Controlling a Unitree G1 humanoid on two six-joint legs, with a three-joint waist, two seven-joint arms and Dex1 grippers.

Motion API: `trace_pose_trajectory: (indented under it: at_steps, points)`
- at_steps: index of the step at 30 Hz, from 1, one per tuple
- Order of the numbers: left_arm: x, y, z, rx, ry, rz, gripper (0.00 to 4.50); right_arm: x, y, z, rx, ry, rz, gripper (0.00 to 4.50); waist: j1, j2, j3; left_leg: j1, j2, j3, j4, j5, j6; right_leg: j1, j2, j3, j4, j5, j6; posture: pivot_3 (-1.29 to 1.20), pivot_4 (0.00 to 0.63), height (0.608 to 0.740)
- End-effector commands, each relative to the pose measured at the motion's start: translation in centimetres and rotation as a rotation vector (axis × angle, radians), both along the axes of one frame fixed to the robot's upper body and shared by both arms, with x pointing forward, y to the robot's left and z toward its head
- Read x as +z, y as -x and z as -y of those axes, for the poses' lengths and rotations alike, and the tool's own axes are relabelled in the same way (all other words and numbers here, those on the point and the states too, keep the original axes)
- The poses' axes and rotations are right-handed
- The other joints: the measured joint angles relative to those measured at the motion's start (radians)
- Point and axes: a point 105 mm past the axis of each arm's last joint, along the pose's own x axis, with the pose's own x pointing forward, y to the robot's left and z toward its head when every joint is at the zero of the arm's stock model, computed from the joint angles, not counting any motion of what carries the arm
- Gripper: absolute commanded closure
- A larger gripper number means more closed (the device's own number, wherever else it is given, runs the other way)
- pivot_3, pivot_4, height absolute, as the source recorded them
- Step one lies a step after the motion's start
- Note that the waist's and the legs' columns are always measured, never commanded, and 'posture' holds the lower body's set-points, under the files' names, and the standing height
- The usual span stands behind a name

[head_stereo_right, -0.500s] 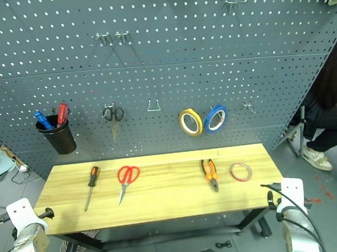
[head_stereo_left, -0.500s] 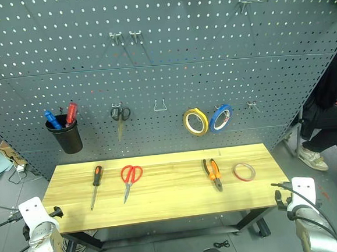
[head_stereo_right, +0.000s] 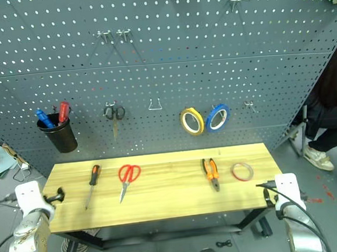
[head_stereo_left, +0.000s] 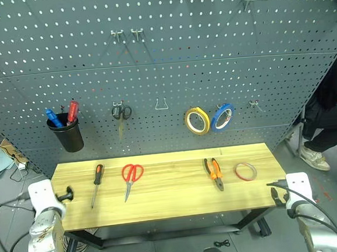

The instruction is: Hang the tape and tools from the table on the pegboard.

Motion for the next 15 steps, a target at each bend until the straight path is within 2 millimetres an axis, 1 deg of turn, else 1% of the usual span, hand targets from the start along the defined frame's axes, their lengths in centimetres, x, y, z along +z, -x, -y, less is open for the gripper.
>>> trace_pose_trajectory:
  at_steps: [1, 2, 3, 5, 7, 8, 11, 14, 15]
  points:
    - [3.9, -1.7, 7.8, -0.466, -0.028, 0.085, 0.04, 2.3, -1.8, -1.4, 0.179, 0.033, 0.033, 0.0, -0.002, -0.001, 0.013, 0.002, 0.0, 0.0, 0.0, 0.0, 0.0, 0.001, 0.0, 0.0, 0.0, 0.0, 0.0, 0.16, 0.102, 0.74]
    - [4.4, -1.6, 10.0, -0.584, -0.025, 0.089, 0.04, 2.4, -2.1, -1.9, 0.232, 0.03, 0.019, 0.0, -0.003, 0.001, 0.018, 0.001, 0.0, 0.0, 0.0, 0.0, 0.0, 0.001, 0.0, 0.001, 0.0, 0.0, 0.0, 0.16, 0.11, 0.74]
    - [4.7, -1.5, 11.2, -0.646, -0.021, 0.089, 0.04, 2.6, -2.3, -2.1, 0.262, 0.028, 0.01, 0.0, -0.003, 0.001, 0.024, 0.0, 0.0, 0.0, 0.0, 0.0, 0.0, 0.0, 0.0, 0.001, 0.0, 0.0, 0.0, 0.15, 0.12, 0.74]
    - [5.8, -1.5, 15.4, -0.84, 0.029, 0.101, 0.04, 2.9, -3.3, -3.2, 0.365, -0.004, -0.026, 0.0, -0.008, 0.002, 0.041, 0.0, 0.0, 0.001, 0.0, 0.0, 0.0, 0.001, 0.0, 0.002, 0.0, 0.0, 0.0, 0.14, 0.136, 0.74]
    - [6.6, -0.9, 19.5, -1.057, 0.028, 0.095, 0.04, 3.0, -4.3, -4.1, 0.458, -0.037, -0.074, 0.0, -0.014, 0.003, 0.058, -0.001, 0.0, 0.001, 0.001, 0.0, 0.001, 0.0, 0.001, 0.002, 0.001, 0.001, 0.001, 0.13, 0.153, 0.74]
    - [6.7, -0.6, 20.6, -1.121, 0.022, 0.089, 0.04, 3.0, -4.6, -4.2, 0.482, -0.046, -0.089, 0.0, -0.017, 0.003, 0.066, -0.001, 0.0, 0.001, 0.002, 0.0, 0.001, 0.0, 0.001, 0.002, 0.001, 0.001, 0.002, 0.13, 0.153, 0.74]
    - [7.6, 0.6, 24.7, -1.367, 0.034, 0.091, 0.04, 3.3, -6.4, -4.5, 0.552, -0.052, -0.135, 0.0, -0.025, 0.004, 0.087, -0.005, 0.0, 0.0, 0.007, 0.0, 0.002, 0.0, 0.001, 0.002, 0.001, 0.003, 0.006, 0.12, 0.196, 0.74]
    - [8.6, 1.1, 27.5, -1.528, 0.026, 0.152, 0.04, 3.3, -8.2, -4.5, 0.578, -0.054, -0.174, 0.0, -0.028, 0.004, 0.123, -0.009, -0.001, -0.001, 0.012, -0.001, 0.003, 0.0, 0.001, 0.003, 0.0, 0.006, 0.012, 0.11, 0.223, 0.74]
    - [9.0, 1.2, 28.2, -1.563, 0.037, 0.171, 0.04, 3.3, -8.7, -4.4, 0.583, -0.047, -0.185, 0.0, -0.029, 0.003, 0.134, -0.01, -0.001, -0.001, 0.013, -0.001, 0.003, 0.0, 0.001, 0.003, 0.0, 0.007, 0.013, 0.1, 0.243, 0.74]
